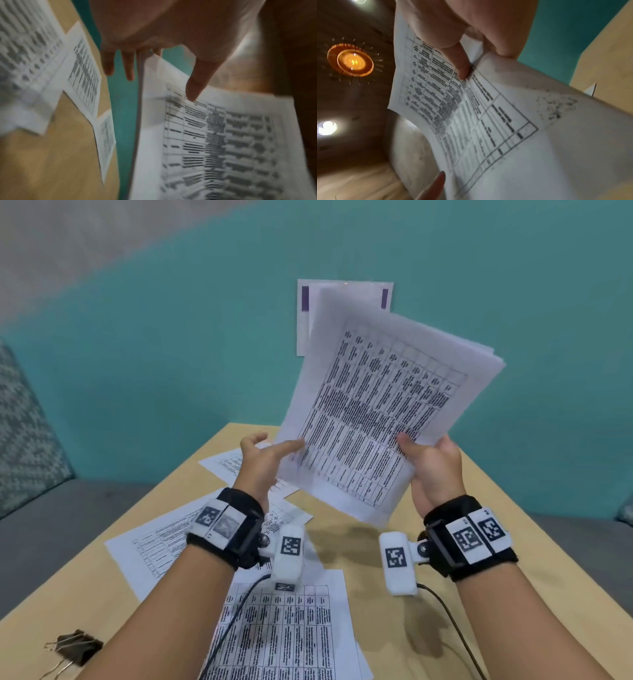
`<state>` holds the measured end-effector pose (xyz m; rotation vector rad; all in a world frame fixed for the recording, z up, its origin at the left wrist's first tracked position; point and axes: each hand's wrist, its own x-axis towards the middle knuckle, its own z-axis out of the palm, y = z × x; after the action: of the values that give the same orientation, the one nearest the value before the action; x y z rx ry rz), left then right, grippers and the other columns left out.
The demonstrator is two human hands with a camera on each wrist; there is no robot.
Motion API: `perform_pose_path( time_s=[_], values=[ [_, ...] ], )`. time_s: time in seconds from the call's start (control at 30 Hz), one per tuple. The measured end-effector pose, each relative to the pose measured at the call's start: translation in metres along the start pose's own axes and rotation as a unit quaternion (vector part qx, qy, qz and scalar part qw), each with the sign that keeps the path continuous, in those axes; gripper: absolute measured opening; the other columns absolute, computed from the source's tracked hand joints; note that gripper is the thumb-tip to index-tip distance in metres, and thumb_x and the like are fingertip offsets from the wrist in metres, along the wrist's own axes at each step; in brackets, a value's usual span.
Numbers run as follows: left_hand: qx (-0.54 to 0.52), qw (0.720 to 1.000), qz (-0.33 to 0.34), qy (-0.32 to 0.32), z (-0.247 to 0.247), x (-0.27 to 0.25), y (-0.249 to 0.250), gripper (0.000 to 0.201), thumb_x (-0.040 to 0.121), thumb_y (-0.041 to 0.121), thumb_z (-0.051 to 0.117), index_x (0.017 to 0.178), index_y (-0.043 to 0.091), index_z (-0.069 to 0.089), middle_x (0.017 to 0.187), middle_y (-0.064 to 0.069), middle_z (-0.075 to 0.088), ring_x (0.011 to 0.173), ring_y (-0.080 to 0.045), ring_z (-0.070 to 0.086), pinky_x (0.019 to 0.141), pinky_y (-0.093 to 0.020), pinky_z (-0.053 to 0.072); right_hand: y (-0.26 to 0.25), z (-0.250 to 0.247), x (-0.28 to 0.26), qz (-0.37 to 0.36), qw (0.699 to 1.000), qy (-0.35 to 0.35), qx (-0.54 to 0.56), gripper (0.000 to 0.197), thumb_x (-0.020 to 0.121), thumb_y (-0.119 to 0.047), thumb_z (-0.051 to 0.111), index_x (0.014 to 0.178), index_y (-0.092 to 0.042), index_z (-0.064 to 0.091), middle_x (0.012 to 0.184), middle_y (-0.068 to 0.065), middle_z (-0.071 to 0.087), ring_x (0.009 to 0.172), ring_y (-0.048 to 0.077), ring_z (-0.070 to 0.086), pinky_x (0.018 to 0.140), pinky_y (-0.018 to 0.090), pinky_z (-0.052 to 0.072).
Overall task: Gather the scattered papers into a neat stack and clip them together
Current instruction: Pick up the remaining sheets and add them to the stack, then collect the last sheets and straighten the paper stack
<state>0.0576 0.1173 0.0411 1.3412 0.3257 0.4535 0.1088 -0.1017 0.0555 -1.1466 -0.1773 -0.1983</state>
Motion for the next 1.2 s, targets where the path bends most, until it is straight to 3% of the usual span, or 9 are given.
perform_pose_path(
  time_s=[0.17, 0.33, 0.53, 0.63, 0.73, 0.9, 0.97, 1.07, 1.2],
  values=[
    [-0.182, 0.98, -0.06, -0.055, 0.004, -0.012, 0.021, 0.046, 0.083, 0.007, 0.076, 0.127, 0.0, 0.063, 0.12, -0.015, 0.072, 0.096, -0.027, 0.069, 0.076, -0.039, 0.063, -0.007, 0.008, -0.004, 0.046, 0.995, 0.041, 0.08, 0.033, 0.092, 0.007, 0.062, 0.116, -0.015, 0.056, 0.118, 0.003, 0.066, 0.105, 0.016, 0.064, 0.101, 0.039, 0.049],
    [-0.169, 0.978, -0.02, -0.124, 0.005, -0.034, 0.047, 0.036, 0.085, 0.002, 0.071, 0.12, 0.008, 0.065, 0.1, -0.006, 0.075, 0.077, -0.02, 0.072, 0.069, -0.034, 0.062, -0.003, 0.021, -0.01, 0.126, 0.978, 0.08, 0.143, 0.061, 0.091, 0.003, 0.065, 0.146, -0.004, 0.039, 0.136, 0.017, 0.058, 0.115, 0.031, 0.062, 0.097, 0.051, 0.052],
    [-0.065, 0.996, 0.053, 0.022, -0.008, -0.056, 0.049, 0.035, 0.083, -0.019, 0.067, 0.099, 0.011, 0.057, 0.094, -0.008, 0.072, 0.082, -0.027, 0.072, 0.06, -0.037, 0.063, -0.008, 0.049, -0.039, 0.138, 0.979, 0.01, 0.15, 0.051, 0.09, 0.003, 0.067, 0.134, -0.008, 0.042, 0.124, 0.015, 0.063, 0.114, 0.031, 0.064, 0.1, 0.05, 0.051],
    [-0.073, 0.992, 0.021, 0.099, -0.044, -0.048, 0.047, 0.039, 0.083, -0.02, 0.067, 0.096, 0.012, 0.048, 0.098, -0.008, 0.06, 0.088, -0.029, 0.066, 0.076, -0.045, 0.062, -0.008, 0.055, -0.054, 0.123, 0.982, -0.134, -0.042, 0.047, 0.086, -0.013, 0.077, 0.124, -0.007, 0.051, 0.111, 0.011, 0.068, 0.103, 0.027, 0.065, 0.08, 0.04, 0.056],
    [-0.069, 0.983, -0.006, 0.171, -0.085, -0.044, 0.035, 0.047, 0.081, -0.017, 0.068, 0.116, 0.007, 0.047, 0.103, -0.007, 0.058, 0.098, -0.032, 0.065, 0.089, -0.052, 0.06, 0.002, 0.049, -0.07, 0.116, 0.896, -0.271, -0.332, 0.049, 0.082, -0.038, 0.08, 0.122, -0.017, 0.06, 0.104, 0.004, 0.07, 0.094, 0.023, 0.068, 0.07, 0.035, 0.058],
    [-0.132, 0.958, -0.038, 0.253, -0.129, -0.043, 0.015, 0.042, 0.083, -0.017, 0.066, 0.115, 0.006, 0.05, 0.095, -0.005, 0.061, 0.083, -0.028, 0.067, 0.076, -0.045, 0.063, 0.015, 0.049, -0.101, 0.141, 0.558, -0.369, -0.73, 0.056, 0.081, -0.067, 0.066, 0.082, -0.011, 0.06, 0.085, 0.003, 0.065, 0.073, 0.019, 0.062, 0.077, 0.032, 0.053],
    [-0.152, 0.951, -0.04, 0.268, -0.139, -0.042, 0.009, 0.046, 0.082, -0.017, 0.067, 0.119, 0.004, 0.051, 0.105, -0.01, 0.064, 0.095, -0.035, 0.07, 0.08, -0.048, 0.064, 0.013, 0.057, -0.113, 0.141, 0.471, -0.375, -0.786, 0.065, 0.075, -0.077, 0.063, 0.066, -0.015, 0.048, 0.073, 0.001, 0.058, 0.063, 0.018, 0.056, 0.087, 0.034, 0.05],
    [-0.168, 0.94, -0.08, 0.285, -0.143, -0.042, 0.0, 0.06, 0.08, -0.018, 0.066, 0.135, -0.001, 0.047, 0.124, -0.021, 0.063, 0.095, -0.038, 0.068, 0.078, -0.051, 0.063, 0.023, 0.062, -0.127, 0.165, 0.419, -0.398, -0.8, 0.078, 0.067, -0.081, 0.066, 0.086, -0.007, 0.058, 0.079, 0.002, 0.063, 0.067, 0.018, 0.059, 0.091, 0.035, 0.05],
    [-0.16, 0.936, -0.14, 0.282, -0.141, -0.044, -0.015, 0.059, 0.08, -0.014, 0.067, 0.135, -0.003, 0.052, 0.117, -0.02, 0.068, 0.068, -0.033, 0.066, 0.036, -0.036, 0.053, 0.039, 0.058, -0.125, 0.158, 0.448, -0.389, -0.789, 0.121, 0.058, -0.075, 0.079, 0.148, -0.009, 0.031, 0.139, 0.008, 0.054, 0.121, 0.03, 0.057, 0.1, 0.048, 0.049]
  ],
)
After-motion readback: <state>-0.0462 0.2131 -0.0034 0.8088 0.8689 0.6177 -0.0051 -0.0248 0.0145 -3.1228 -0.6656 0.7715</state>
